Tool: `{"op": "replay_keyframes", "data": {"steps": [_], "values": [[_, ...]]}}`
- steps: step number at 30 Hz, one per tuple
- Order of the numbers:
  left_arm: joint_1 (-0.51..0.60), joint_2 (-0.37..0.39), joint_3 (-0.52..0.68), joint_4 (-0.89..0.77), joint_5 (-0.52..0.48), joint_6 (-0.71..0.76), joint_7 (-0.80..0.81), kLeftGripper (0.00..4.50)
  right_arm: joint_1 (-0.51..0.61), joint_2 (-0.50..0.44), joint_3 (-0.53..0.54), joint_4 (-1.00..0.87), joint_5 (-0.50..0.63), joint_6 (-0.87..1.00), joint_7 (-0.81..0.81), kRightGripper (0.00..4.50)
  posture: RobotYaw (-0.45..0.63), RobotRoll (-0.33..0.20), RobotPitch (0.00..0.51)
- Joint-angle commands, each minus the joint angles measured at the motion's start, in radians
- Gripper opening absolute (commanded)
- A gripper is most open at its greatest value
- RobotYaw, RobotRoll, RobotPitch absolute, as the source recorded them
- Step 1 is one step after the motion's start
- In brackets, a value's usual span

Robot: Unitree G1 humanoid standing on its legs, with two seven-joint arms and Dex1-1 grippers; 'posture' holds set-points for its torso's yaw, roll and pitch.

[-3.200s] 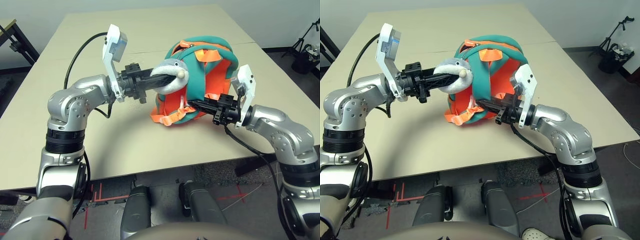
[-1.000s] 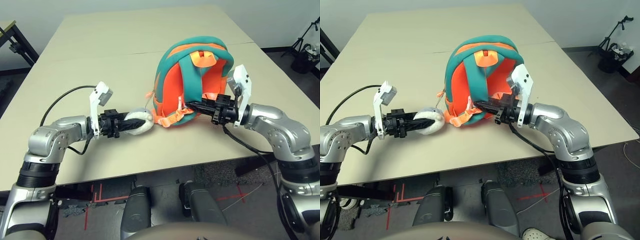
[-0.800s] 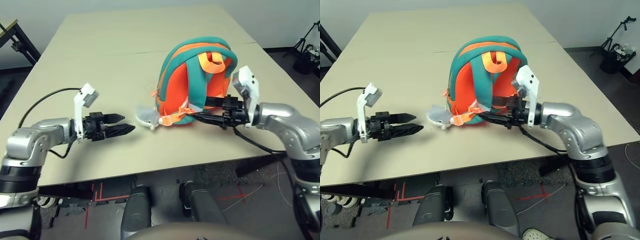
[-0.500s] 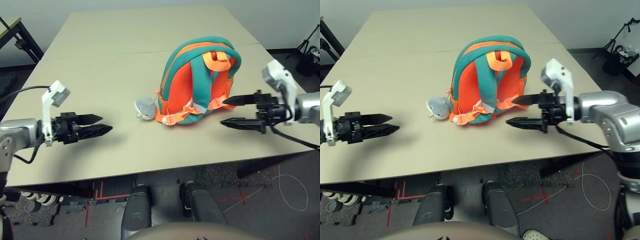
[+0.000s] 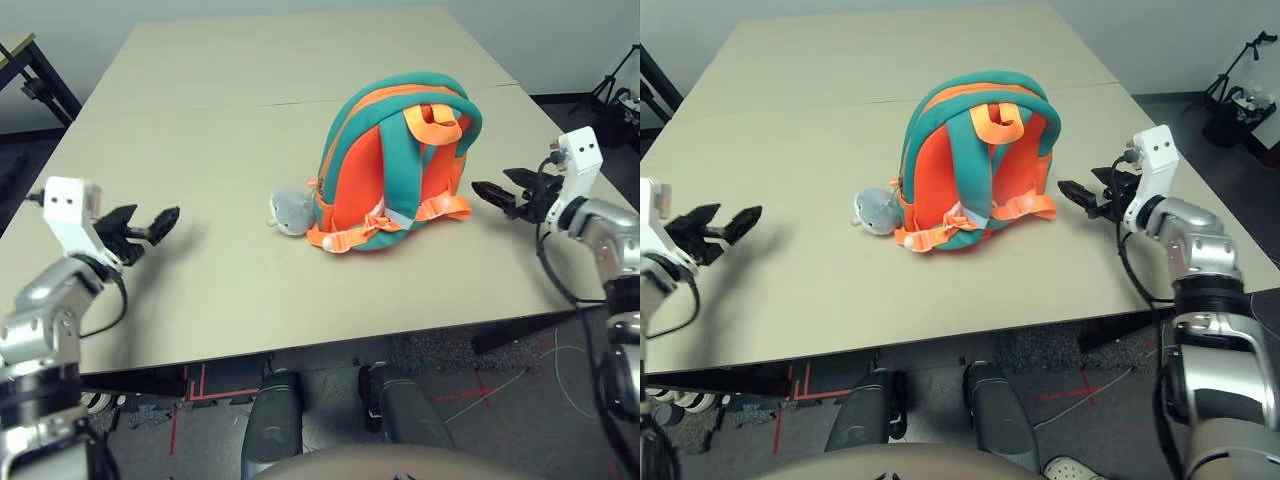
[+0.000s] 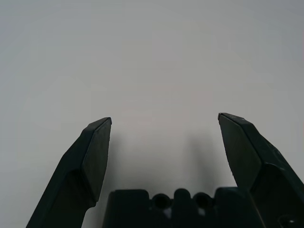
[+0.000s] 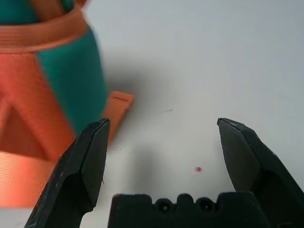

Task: Put the pencil case into the backpack and zip it.

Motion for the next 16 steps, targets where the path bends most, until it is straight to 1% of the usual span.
{"op": "replay_keyframes", "data": {"steps": [1,3,6,10,16], "values": [[0.009,-0.045,0.042,-0.001,0.077,-0.101,0.134,4.5,-0.048,0.043,-0.071,0.129,-0.025,-0.145,-0.161,4.46,0.02,0.0,0.1],[0.0,-0.05,0.051,0.02,0.112,-0.155,0.182,4.5,-0.069,0.063,-0.092,0.178,-0.029,-0.199,-0.218,4.46,0.02,0.0,0.099],[-0.027,-0.051,0.074,0.056,0.127,-0.207,0.226,4.5,-0.093,0.083,-0.11,0.238,-0.037,-0.255,-0.274,4.46,0.02,0.0,0.096],[-0.072,-0.041,0.065,0.114,0.132,-0.242,0.224,4.5,-0.11,0.111,-0.119,0.28,-0.04,-0.294,-0.294,4.46,0.02,0.0,0.096],[-0.131,-0.047,0.054,0.195,0.153,-0.302,0.24,4.5,-0.1,0.151,-0.123,0.272,-0.039,-0.319,-0.309,4.46,0.01,0.0,0.098]]}}
